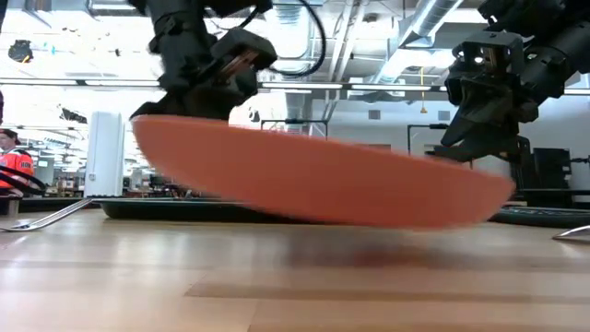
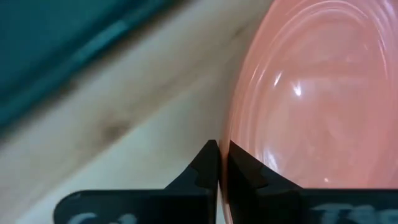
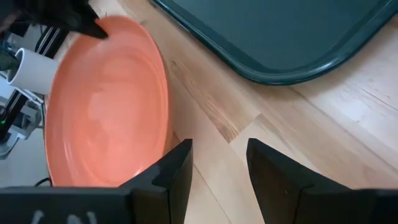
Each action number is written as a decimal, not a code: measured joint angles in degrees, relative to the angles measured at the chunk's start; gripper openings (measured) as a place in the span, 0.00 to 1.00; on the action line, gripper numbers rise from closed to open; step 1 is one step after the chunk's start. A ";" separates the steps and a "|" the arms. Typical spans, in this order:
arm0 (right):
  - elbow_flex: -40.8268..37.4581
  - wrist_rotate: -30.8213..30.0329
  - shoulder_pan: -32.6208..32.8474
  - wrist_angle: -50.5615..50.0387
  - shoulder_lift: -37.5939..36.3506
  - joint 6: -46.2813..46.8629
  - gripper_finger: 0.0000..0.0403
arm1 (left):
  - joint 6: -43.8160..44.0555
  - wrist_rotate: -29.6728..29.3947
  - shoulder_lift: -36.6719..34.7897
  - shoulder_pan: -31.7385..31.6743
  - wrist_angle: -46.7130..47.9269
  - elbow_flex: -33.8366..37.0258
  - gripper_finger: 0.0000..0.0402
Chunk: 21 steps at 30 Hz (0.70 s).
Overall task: Pick and place plate/cup/fork/spoon on tray
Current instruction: Put the orange plate on the black tray
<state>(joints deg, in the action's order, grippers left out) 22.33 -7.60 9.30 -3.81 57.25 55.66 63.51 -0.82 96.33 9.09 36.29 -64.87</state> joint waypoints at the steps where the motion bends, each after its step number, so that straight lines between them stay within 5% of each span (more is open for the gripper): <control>1: 0.00 0.00 0.00 0.01 0.00 0.00 0.44 | -1.72 -0.48 -0.02 -0.67 1.70 -1.70 0.00; 9: 0.00 0.00 0.00 -0.01 0.00 -0.02 0.44 | -16.00 -6.97 -0.17 -8.37 14.82 -12.06 0.00; 21: 0.00 -0.04 0.00 -0.03 0.00 -0.04 0.44 | -28.58 -6.06 -0.25 -27.04 20.28 -11.88 0.00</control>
<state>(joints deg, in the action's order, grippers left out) 22.33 -7.64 9.30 -3.84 57.25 55.61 34.93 -6.88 96.09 -17.94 56.57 -76.75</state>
